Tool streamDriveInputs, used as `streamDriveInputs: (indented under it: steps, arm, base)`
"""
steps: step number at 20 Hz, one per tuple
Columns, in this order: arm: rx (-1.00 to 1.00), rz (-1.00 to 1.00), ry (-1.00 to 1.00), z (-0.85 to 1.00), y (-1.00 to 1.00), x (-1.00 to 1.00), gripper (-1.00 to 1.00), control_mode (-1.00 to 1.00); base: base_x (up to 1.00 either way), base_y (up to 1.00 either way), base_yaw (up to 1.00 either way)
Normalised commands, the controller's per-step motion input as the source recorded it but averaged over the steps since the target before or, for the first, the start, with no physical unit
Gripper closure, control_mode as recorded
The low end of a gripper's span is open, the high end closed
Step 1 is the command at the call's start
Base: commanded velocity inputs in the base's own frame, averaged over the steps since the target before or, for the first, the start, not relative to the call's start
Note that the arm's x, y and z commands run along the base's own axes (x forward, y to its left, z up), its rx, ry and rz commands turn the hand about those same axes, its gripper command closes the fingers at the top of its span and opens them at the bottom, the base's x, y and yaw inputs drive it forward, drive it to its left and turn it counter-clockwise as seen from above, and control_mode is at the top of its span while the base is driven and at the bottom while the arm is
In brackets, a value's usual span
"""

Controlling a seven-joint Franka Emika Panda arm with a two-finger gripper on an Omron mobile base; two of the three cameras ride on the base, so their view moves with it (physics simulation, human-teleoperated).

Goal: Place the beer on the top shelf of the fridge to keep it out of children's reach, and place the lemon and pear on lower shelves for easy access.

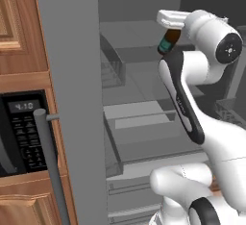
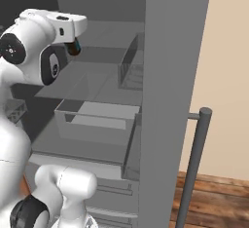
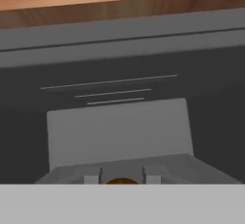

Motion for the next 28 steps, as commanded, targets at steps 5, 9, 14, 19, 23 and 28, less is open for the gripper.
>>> streamDriveInputs:
  steps: [5, 9, 14, 19, 23, 28]
  arm:
    - [0.04, 0.00, 0.00, 0.07, 0.00, 0.52, 1.00, -1.00]
    - [0.00, 0.00, -0.01, 0.14, 0.00, 0.41, 1.00, -1.00]
    - [0.00, 0.00, 0.00, 0.08, 0.00, 0.42, 1.00, -1.00]
    - [0.00, 0.00, 0.00, 0.09, 0.00, 0.44, 1.00, -1.00]
    - [0.00, 0.00, 0.00, 0.06, 0.00, 0.50, 1.00, -1.00]
    - [-0.01, 0.00, 0.01, 0.00, 0.00, 0.52, 1.00, -1.00]
  base:
    - [0.00, 0.00, 0.00]
    - [0.00, 0.00, 0.00]
    - [0.00, 0.00, 0.00]
    - [0.00, 0.00, 0.00]
    - [0.00, 0.00, 0.00]
    - [0.00, 0.00, 0.00]
